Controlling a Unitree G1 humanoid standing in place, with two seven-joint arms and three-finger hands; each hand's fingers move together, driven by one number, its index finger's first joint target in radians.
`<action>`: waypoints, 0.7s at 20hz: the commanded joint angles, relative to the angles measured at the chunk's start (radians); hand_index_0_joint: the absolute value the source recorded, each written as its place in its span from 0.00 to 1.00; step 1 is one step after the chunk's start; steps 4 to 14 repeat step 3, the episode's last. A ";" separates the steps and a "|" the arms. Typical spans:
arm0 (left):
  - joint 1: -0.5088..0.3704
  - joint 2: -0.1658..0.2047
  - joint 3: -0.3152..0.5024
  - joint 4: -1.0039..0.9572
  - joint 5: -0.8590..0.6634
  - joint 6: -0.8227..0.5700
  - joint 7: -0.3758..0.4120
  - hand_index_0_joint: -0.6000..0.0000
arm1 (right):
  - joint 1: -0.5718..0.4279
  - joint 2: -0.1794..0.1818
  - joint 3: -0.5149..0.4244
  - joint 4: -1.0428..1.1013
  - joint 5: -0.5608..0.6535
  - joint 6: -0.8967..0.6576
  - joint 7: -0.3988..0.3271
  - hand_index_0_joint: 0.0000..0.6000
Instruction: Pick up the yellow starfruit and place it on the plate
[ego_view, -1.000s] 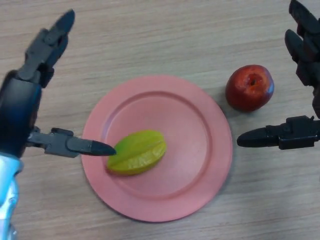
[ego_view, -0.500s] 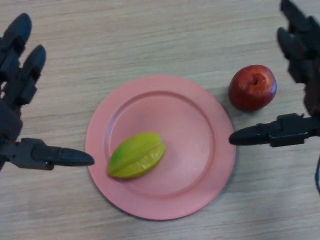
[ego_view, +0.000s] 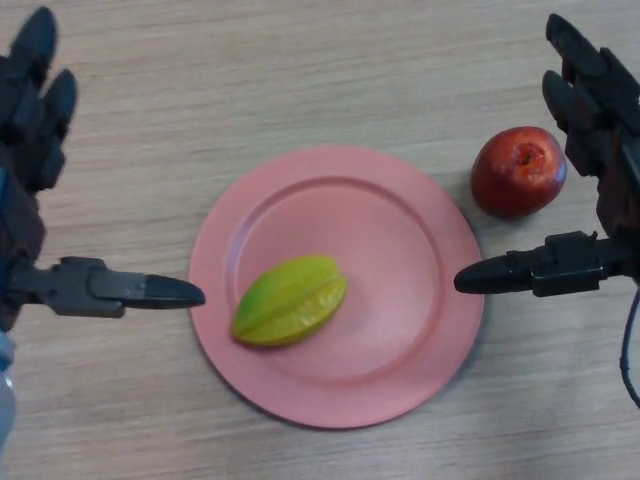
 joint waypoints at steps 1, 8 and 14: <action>-0.025 0.028 0.048 -0.061 0.053 -0.079 0.022 1.00 | -0.037 -0.009 -0.028 -0.044 0.031 -0.168 -0.032 0.00; -0.039 0.032 0.049 -0.067 0.052 -0.056 0.022 1.00 | -0.026 -0.007 -0.027 -0.044 0.035 -0.164 -0.020 0.00; -0.039 0.032 0.049 -0.067 0.052 -0.056 0.022 1.00 | -0.026 -0.007 -0.027 -0.044 0.035 -0.164 -0.020 0.00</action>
